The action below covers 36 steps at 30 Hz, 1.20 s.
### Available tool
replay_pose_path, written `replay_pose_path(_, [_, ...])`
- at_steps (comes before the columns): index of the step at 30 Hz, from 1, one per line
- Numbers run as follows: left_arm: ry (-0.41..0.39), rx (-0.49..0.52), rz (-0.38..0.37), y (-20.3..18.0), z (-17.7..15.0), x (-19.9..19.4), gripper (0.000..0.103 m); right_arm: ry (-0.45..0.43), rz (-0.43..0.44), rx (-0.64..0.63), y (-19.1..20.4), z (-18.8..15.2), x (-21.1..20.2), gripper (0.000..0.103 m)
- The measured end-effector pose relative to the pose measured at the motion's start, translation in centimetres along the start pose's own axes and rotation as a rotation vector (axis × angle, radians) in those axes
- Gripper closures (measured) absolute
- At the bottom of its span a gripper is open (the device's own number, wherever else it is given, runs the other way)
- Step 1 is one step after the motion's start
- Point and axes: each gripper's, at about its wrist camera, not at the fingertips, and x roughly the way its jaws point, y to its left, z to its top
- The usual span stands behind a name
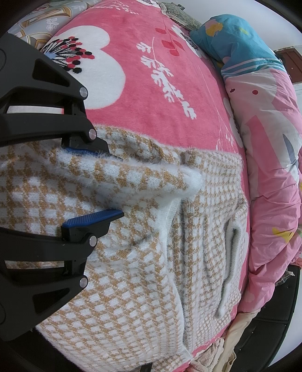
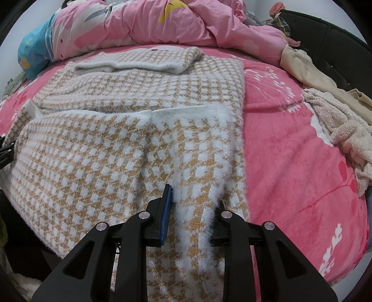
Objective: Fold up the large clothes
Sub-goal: 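Hold the hem edge with both grippers and pull it taut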
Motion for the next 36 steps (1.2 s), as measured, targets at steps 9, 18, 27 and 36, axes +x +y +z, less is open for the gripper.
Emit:
replay_pose_path(9, [-0.001, 0.001, 0.002, -0.13, 0.1, -0.09, 0.064, 0.001, 0.0, -0.001, 0.0, 0.04, -0.02, 0.079])
replay_pose_path(18, [-0.001, -0.001, 0.002, -0.11, 0.11, 0.0, 0.064, 0.001, -0.003, 0.0, 0.04, -0.01, -0.04, 0.079])
replay_pose_path(27, [-0.001, -0.001, 0.003, -0.02, 0.12, 0.0, 0.064, 0.003, -0.005, -0.002, -0.04, -0.03, -0.07, 0.079])
replay_pose_path(36, [-0.001, -0.002, 0.003, -0.02, 0.1, 0.0, 0.064, 0.004, -0.008, -0.009, -0.16, -0.12, -0.13, 0.077])
